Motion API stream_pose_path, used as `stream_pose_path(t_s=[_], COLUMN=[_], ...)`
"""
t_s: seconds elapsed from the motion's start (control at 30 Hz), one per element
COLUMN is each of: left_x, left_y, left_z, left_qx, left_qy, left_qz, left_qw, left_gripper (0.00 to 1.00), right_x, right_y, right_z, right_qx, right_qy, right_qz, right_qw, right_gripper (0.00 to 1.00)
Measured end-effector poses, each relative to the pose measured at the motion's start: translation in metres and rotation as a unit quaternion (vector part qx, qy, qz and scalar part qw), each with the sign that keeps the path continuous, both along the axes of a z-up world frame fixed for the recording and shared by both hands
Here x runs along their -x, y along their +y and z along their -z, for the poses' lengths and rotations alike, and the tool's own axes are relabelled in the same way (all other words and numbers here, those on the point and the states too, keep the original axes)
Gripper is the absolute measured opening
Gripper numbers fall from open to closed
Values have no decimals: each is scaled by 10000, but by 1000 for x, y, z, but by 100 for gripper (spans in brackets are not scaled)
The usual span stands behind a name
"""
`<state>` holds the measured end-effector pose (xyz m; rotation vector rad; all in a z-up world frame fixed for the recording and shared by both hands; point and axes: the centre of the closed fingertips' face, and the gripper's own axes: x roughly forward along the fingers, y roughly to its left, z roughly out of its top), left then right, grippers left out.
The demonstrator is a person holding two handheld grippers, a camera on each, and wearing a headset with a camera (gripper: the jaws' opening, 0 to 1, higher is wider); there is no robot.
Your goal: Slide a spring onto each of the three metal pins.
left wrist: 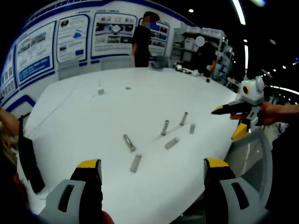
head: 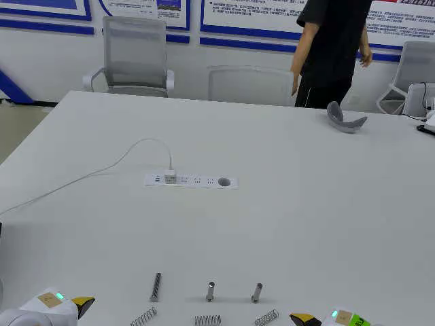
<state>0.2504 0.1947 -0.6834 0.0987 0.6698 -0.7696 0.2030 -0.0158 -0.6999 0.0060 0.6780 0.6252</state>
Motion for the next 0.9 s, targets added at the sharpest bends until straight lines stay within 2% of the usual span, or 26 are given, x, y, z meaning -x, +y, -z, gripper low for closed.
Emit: stream_pose_path(t_s=[0.2,0.33,0.5,0.73,0.9], left_x=[0,0,-1,-4,-7], left_y=[0,-2,-4,-7,-8], left_z=[2,2,4,4,8], left_qx=[-25,-35,-39,-31,-113], left_qy=[26,35,73,106,151], left_qz=[16,52,82,113,189], left_qw=[10000,10000,9999,9999,9996], left_gripper=[91,91,91,90,88], right_x=[0,-1,1,4,5], right_y=[0,-1,-1,0,2], right_z=[0,-4,-2,-2,-2], right_qx=[-30,-164,-161,-175,-182], right_qy=[10,0,86,93,126], right_qz=[35,131,133,129,111], right_qw=[10000,9998,9997,9997,9997], right_gripper=[95,94,94,95,94])
